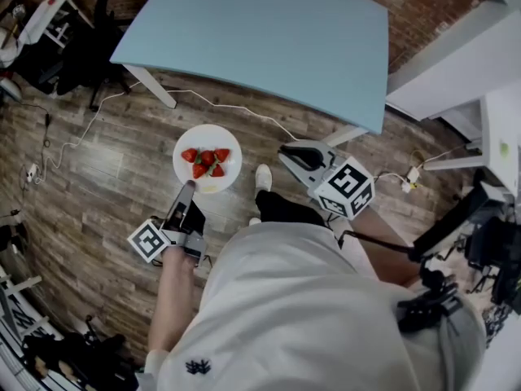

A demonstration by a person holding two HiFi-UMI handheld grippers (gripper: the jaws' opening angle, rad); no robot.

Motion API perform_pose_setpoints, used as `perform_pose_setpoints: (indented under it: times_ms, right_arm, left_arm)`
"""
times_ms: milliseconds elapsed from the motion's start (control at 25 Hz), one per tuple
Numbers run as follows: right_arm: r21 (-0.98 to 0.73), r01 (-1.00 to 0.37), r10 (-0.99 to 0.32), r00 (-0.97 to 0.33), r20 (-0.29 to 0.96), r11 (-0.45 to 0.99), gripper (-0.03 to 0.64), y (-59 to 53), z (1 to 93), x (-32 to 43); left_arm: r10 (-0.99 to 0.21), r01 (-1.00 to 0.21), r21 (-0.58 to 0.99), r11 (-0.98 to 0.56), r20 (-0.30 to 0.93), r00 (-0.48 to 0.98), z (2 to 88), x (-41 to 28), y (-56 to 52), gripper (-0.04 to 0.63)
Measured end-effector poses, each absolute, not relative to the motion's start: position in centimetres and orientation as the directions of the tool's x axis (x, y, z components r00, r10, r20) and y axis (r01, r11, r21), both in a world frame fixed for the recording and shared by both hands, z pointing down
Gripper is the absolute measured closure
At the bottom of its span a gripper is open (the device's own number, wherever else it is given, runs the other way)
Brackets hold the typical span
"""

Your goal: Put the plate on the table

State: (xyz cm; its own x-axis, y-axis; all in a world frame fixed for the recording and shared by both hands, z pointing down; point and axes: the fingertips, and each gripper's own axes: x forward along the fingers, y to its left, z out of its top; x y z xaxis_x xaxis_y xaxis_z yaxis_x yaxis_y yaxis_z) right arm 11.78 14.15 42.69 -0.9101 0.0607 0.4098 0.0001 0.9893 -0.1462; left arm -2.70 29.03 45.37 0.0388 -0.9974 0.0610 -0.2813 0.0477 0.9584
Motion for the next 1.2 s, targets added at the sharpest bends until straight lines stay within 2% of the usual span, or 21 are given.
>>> perform_pose_setpoints:
  times_ms: [560,840,1040,1200]
  right_arm:
    - [-0.121,-0.021,0.032,-0.906,0.423,0.992,0.594,-1.3,43.4,4.6]
    - [-0.103,-0.028,0.018,-0.907,0.421,0.994,0.594,-3.0,43.0,2.4]
    - [-0.114,-0.094,-0.037,-0.905,0.423,0.989,0.594,-6.4,43.9,1.6]
    - [-0.124,-0.201,-0.129,-0.892,0.433,0.972,0.594,-10.4,44.1,1.7]
  left_arm:
    - [-0.995,-0.301,0.952,0.054,0.077,0.065,44.5,-11.3,12.4,0.586]
    - [-0.992,-0.304,0.952,0.033,0.067,0.103,43.9,-13.1,8.3,0.586]
    - [-0.984,-0.267,0.963,0.04,0.085,0.157,46.1,-15.3,3.8,0.586]
    - [-0.97,-0.262,0.964,0.034,0.095,0.225,47.6,-17.3,-1.5,0.586]
